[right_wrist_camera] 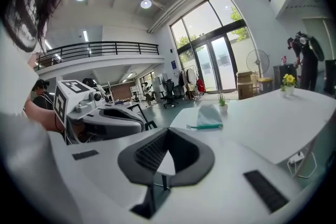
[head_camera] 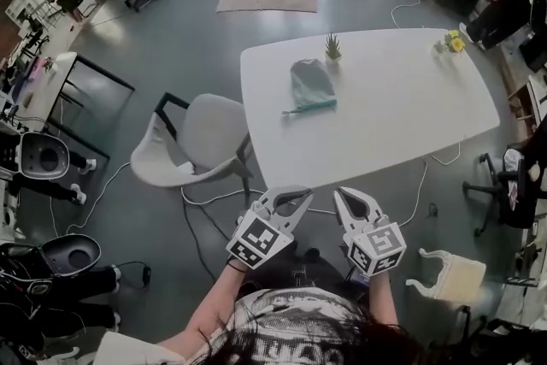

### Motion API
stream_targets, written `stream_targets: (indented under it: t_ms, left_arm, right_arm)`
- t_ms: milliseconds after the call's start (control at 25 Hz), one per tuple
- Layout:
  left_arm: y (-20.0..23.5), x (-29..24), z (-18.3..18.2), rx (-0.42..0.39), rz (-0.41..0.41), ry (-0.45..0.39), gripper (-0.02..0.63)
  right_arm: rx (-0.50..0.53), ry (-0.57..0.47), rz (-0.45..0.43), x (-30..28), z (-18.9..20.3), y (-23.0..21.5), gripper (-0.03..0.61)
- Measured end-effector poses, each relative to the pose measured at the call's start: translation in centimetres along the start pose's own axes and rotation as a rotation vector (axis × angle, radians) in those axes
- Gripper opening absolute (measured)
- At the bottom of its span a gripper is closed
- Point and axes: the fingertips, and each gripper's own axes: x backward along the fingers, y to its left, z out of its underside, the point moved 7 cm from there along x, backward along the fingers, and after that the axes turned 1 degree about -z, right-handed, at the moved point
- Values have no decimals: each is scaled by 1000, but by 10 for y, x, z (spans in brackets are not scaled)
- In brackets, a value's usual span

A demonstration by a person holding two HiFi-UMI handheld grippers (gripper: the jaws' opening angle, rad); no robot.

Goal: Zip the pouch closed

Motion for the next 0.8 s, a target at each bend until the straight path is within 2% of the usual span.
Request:
stream_targets:
  t_ms: [400, 800]
  left_arm:
    - [-58, 15, 0, 9, -46, -23, 12]
    - [-89, 19, -1, -17, -42, -15, 12]
  right_arm:
    - [80, -31, -3, 55, 13, 16, -2]
    - [87, -41, -7, 80, 21, 20, -3]
